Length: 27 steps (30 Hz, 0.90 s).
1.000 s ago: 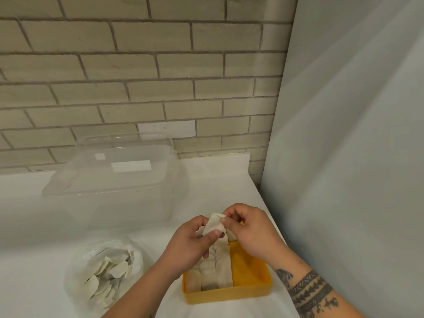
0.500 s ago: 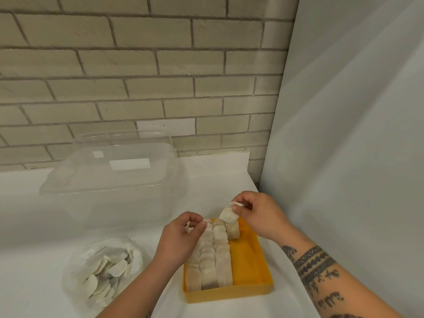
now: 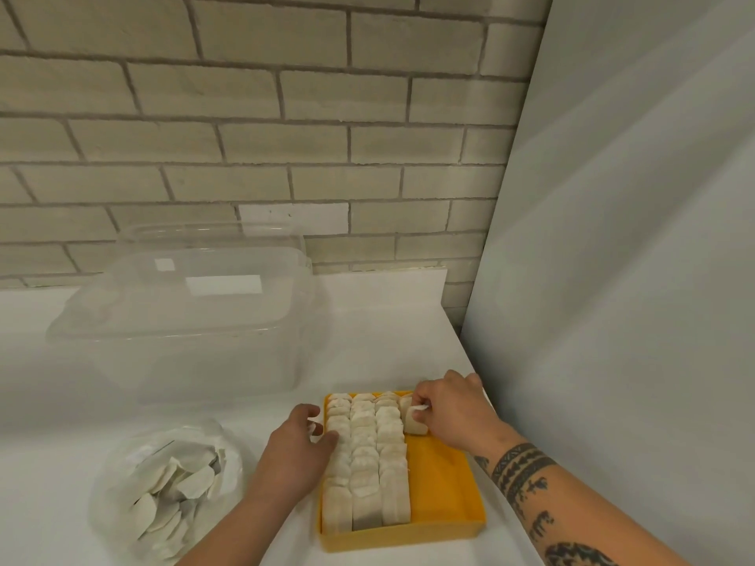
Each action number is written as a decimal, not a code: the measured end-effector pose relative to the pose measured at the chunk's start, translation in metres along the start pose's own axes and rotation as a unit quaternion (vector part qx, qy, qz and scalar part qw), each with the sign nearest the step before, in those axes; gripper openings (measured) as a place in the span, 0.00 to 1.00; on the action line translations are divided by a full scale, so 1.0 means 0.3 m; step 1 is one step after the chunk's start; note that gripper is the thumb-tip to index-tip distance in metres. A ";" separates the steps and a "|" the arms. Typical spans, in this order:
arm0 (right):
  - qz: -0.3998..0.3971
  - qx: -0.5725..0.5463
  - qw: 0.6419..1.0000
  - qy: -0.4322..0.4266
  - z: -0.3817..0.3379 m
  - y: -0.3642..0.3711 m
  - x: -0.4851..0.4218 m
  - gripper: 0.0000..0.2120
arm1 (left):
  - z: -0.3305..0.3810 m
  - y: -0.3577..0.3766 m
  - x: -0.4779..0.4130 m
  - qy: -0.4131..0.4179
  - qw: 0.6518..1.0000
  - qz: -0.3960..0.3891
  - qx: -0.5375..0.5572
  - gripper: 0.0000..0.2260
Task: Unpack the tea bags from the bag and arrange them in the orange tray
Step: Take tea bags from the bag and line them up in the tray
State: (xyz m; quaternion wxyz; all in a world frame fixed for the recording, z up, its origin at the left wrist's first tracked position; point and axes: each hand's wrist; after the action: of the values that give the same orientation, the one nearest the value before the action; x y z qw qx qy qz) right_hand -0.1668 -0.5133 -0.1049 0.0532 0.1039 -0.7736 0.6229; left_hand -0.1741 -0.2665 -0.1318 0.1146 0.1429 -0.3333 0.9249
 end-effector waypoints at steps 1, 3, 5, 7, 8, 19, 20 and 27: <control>0.003 0.002 1.000 0.004 -0.006 0.006 -0.002 0.08 | -0.001 0.001 -0.002 0.000 1.000 0.000 0.001 0.21; 0.010 0.007 1.000 0.010 -0.013 0.024 -0.008 0.09 | -0.001 0.001 -0.004 -0.003 1.000 -0.002 0.001 0.21; 0.019 0.014 1.000 0.013 -0.017 0.039 -0.014 0.10 | 0.001 0.002 -0.004 -0.004 1.000 -0.002 -0.001 0.21; 0.033 0.018 0.999 0.019 -0.016 0.049 -0.021 0.10 | 0.005 0.001 -0.001 -0.004 1.000 -0.001 0.001 0.21; 0.043 0.015 0.999 0.023 -0.016 0.051 -0.023 0.10 | 0.006 0.000 0.001 -0.003 1.000 -0.001 0.000 0.21; 0.055 -0.342 0.932 0.105 -0.078 0.055 0.090 0.08 | 0.007 0.007 -0.016 -0.004 1.000 -0.018 -0.004 0.19; 0.026 -0.351 0.928 0.119 -0.102 0.095 0.089 0.08 | 0.007 0.011 -0.016 -0.002 1.000 -0.022 -0.008 0.19; 0.007 -0.397 0.896 0.198 -0.038 0.394 -0.074 0.22 | 0.007 0.021 -0.014 0.012 0.999 -0.032 -0.024 0.18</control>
State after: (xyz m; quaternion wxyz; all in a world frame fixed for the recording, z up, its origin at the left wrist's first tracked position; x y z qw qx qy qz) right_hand -0.1725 -0.4762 -0.2196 0.2378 -0.0574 -0.9307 0.2719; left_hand -0.1718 -0.2732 -0.1354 0.1518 0.1393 -0.3488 0.9143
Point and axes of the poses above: each hand's wrist, its own x-axis away from the middle knuckle, its own y-axis out of the palm, z = x × y, and after that the axes turned 11 degrees about -z, right-handed
